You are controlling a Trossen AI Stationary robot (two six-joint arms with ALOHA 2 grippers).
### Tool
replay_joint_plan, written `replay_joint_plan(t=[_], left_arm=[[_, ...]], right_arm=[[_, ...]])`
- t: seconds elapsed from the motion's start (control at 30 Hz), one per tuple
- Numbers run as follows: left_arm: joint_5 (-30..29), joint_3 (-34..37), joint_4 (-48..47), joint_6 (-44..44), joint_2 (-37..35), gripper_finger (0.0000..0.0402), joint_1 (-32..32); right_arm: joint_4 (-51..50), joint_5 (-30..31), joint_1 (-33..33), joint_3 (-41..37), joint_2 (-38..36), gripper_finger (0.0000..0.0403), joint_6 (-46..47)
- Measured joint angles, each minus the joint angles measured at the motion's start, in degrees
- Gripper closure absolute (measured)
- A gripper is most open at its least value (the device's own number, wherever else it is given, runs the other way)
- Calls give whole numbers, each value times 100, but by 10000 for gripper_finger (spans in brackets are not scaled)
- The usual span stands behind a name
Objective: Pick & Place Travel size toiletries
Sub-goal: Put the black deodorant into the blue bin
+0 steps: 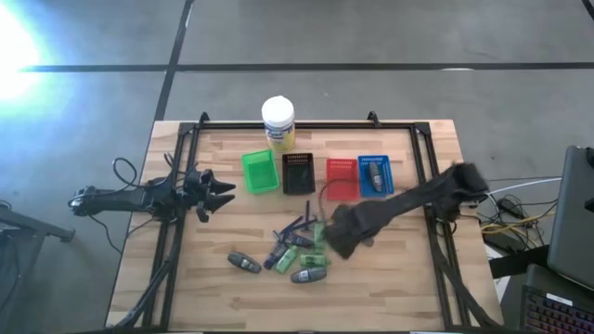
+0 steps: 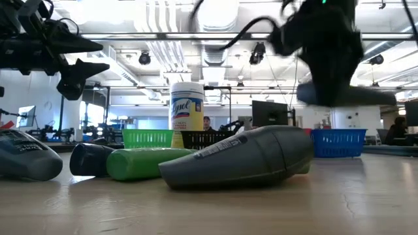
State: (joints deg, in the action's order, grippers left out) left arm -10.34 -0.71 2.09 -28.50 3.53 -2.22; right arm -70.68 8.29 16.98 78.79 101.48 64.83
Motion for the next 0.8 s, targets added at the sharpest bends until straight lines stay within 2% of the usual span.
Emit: replay_joint_plan(t=[0.1, 0.2, 0.3, 0.4, 0.57, 0.67, 0.8], left_arm=[[-1, 0, -1, -1, 2, 184, 0], [1, 0, -1, 1, 2, 184, 2], [1, 0, 0, -1, 2, 184, 0], [1, 0, -1, -1, 2, 184, 2], [1, 0, 1, 0, 2, 184, 1], [1, 0, -1, 0, 2, 184, 1], [1, 0, -1, 0, 2, 184, 2]], right_arm=[[-499, 227, -362, -207, -779, 203, 934], [-483, 277, -1007, -739, -1660, 203, 1609], [-129, 531, -1771, -1393, -2460, 203, 1733], [331, 550, -2549, -1972, -2964, 203, 1452], [1075, 523, -3382, -2524, -3164, 203, 807], [1316, 520, -3691, -2641, -3000, 202, 406], [1404, 522, -3957, -2658, -2649, 179, -55]])
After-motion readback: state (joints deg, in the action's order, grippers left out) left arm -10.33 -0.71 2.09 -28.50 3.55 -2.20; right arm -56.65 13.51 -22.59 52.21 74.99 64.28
